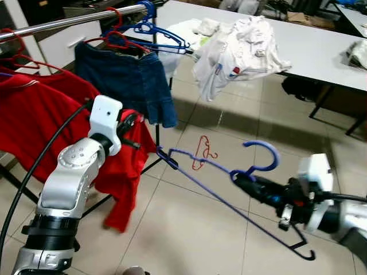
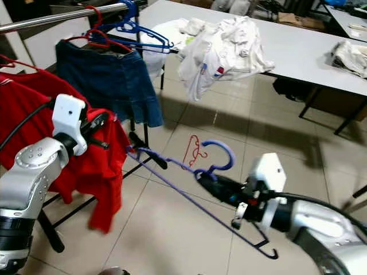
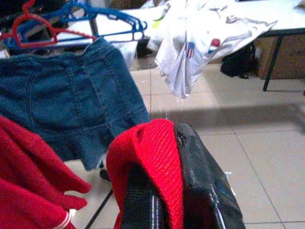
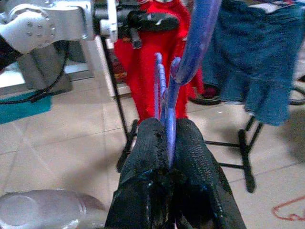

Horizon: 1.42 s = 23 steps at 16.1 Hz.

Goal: Hang hanger

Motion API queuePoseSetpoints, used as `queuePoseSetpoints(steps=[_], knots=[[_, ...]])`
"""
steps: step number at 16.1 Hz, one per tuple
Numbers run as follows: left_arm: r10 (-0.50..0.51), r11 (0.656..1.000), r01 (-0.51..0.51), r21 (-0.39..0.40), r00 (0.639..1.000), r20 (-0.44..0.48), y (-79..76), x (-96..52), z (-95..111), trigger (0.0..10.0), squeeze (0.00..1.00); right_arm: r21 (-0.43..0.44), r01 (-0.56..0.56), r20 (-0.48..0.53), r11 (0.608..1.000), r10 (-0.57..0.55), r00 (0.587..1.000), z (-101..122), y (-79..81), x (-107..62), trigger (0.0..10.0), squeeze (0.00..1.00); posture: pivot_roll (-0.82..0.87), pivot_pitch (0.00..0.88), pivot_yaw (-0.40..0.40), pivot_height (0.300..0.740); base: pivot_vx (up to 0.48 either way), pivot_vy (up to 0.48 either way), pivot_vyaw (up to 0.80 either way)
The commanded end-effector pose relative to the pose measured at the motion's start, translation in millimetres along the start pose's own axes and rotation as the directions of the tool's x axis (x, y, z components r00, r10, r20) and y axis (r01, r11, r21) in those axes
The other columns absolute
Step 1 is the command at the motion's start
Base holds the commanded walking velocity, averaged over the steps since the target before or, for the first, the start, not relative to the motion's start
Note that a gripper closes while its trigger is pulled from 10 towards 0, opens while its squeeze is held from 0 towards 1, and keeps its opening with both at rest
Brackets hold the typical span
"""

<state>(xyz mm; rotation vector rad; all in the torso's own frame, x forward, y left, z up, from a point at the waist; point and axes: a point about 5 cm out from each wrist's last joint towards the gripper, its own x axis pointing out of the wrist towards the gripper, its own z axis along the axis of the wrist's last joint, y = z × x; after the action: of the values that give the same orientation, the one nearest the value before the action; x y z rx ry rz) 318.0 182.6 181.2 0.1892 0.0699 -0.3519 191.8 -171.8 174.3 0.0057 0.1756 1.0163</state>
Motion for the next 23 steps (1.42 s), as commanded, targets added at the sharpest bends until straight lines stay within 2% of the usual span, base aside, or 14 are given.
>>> queuePoseSetpoints(steps=[1,5,9,15,23], knots=[[-0.059,0.998,0.059,0.012,0.996,0.060,-8.9,1.5,17,10.0,0.00,0.013,-0.013,-0.005,1.000,0.013,1.000,-1,1.8,7.7,10.0,0.00,0.02,0.047,-0.064,0.740,0.000,0.000,0.00],[-0.137,0.990,0.134,0.045,0.987,0.085,-14.4,-3.9,27,10.0,0.00,0.023,0.016,0.004,1.000,-0.016,1.000,-4,-3.6,23.6,10.0,0.00,0.03,0.041,-0.073,0.740,0.000,0.000,0.00],[-0.100,0.994,0.097,0.046,0.992,0.080,-7.8,-4.3,27,10.0,0.00,0.014,0.040,0.019,0.999,-0.040,0.999,3,-6.7,16.4,10.0,0.00,0.02,0.037,-0.072,0.740,0.000,0.000,0.00],[-0.121,0.992,0.117,0.047,0.989,0.080,-11.5,-3.2,27,10.0,0.00,0.017,0.060,0.036,0.998,-0.060,0.998,7,-6.9,8.3,10.0,0.00,0.02,0.036,-0.068,0.740,0.000,0.000,0.00],[-0.197,0.980,0.192,0.049,0.974,0.115,-23.6,-5.2,40,10.0,0.00,0.030,0.127,0.006,0.991,-0.127,0.992,1,-17.2,16.7,10.0,0.00,0.03,0.039,-0.070,0.740,0.000,0.000,0.00]])
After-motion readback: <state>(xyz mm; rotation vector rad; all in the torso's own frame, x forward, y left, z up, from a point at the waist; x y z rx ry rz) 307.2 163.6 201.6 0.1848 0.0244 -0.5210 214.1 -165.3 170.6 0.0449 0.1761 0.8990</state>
